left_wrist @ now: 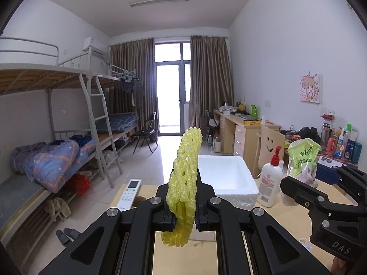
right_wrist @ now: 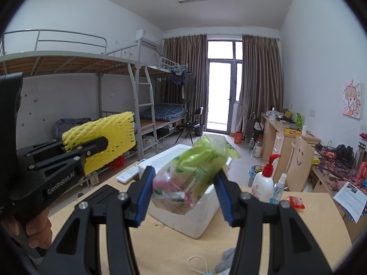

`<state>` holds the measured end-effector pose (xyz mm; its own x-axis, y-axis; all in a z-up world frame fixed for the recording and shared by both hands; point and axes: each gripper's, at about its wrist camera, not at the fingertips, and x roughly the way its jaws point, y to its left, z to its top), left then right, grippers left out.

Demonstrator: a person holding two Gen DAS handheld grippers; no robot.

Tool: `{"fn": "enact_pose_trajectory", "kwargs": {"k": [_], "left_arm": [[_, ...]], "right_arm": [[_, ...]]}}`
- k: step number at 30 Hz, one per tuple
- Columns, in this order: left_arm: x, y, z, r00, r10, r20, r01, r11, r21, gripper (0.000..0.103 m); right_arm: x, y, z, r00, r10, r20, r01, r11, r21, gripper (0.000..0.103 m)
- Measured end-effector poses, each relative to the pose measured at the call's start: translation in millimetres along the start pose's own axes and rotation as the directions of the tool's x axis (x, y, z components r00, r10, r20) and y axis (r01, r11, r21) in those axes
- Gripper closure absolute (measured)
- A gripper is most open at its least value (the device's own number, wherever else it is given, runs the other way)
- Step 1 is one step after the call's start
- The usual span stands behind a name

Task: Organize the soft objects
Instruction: 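Lift and carry the yellow net and green bag over the white foam box, then open the left tool to drop the yellow net into the foam box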

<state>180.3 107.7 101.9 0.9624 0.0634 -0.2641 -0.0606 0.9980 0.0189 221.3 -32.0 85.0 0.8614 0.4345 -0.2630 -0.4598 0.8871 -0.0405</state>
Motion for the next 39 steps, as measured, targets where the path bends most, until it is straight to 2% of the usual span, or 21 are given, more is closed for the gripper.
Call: {"fn": "enact_pose_trajectory", "kwargs": {"k": [26,34,39], "left_arm": [[90.5,-6.5,10.0,0.995,-0.031,-0.093,0.033,0.999,0.013,0.092],[110.3,-7.3,10.4,0.991,-0.059,-0.122,0.062,0.998,0.021,0.092],[122.6,-17.3,11.5,0.985,-0.093,-0.145,0.1,0.994,0.044,0.092]], "right_arm": [[72.4,-12.3,15.9,0.998,0.007,-0.067,-0.007,1.0,0.002,0.046],[84.9,-16.8,11.2,0.996,0.013,-0.093,-0.012,1.0,0.015,0.046],[83.7,-24.4,15.8,0.995,-0.013,-0.098,0.016,0.999,0.029,0.046]]}}
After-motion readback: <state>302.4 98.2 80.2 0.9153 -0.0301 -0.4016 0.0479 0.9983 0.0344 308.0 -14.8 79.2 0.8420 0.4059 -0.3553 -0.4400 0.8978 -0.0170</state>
